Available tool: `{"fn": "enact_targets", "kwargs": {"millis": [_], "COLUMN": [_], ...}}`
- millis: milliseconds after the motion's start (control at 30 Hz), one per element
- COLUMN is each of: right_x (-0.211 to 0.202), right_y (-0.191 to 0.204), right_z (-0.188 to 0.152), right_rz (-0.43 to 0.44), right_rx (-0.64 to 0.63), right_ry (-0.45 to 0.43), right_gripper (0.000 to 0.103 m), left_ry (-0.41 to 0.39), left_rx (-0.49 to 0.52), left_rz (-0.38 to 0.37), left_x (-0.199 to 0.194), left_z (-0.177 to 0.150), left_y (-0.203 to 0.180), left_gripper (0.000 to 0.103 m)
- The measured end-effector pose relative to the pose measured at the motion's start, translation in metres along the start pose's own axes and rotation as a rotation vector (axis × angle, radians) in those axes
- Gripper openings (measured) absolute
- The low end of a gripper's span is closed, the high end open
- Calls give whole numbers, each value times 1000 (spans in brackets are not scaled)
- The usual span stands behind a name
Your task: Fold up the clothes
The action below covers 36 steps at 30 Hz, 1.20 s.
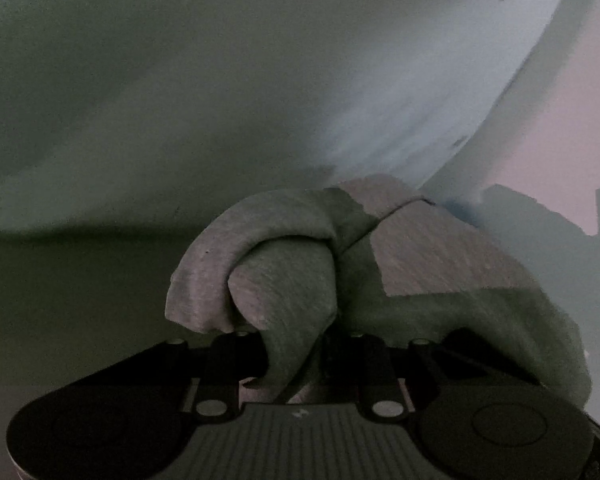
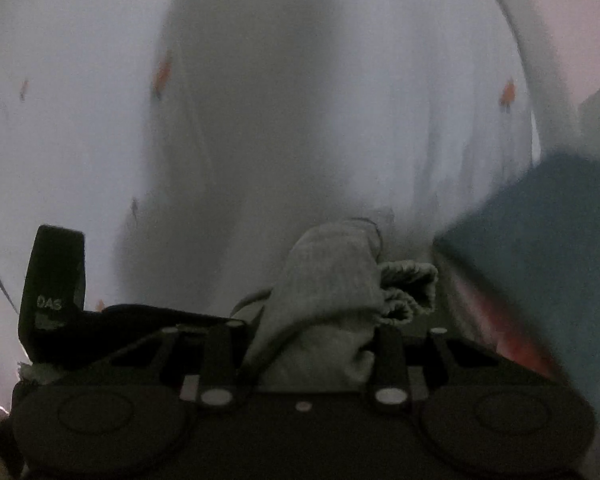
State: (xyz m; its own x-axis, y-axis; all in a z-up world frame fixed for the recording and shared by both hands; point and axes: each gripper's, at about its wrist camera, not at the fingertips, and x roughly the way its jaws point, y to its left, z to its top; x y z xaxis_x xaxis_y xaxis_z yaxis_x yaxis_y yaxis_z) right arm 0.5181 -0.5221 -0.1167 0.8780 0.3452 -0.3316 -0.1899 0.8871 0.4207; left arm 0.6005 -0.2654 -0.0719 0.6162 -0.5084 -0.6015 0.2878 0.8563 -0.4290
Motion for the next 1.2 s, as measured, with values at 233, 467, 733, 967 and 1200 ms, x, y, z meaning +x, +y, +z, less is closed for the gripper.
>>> {"fn": "enact_targets", "kwargs": {"millis": [233,467,733,967,1200], "right_x": [-64,-57,-76,-54,-30], "right_y": [-62,-171,-192,-168,-142], "right_z": [90,107,70,52,56], "right_rz": [-17,-376,-595,-575,-574], "right_rx": [54,27,4,-51,-76], "right_ry": [-194,-94,-71,-45,-42], "right_gripper": [35,76,87,88,100], "left_ry": [-106,46,170,165,123], "left_rx": [106,153,156,127,201], "left_rz": [-204,-87,62,84,60], "left_x": [3,103,154,166,138], "left_z": [56,36,-11,-3,2], "left_y": [-92,-142,-129,-116,-108], "left_gripper": [25,46,73,75,79]}}
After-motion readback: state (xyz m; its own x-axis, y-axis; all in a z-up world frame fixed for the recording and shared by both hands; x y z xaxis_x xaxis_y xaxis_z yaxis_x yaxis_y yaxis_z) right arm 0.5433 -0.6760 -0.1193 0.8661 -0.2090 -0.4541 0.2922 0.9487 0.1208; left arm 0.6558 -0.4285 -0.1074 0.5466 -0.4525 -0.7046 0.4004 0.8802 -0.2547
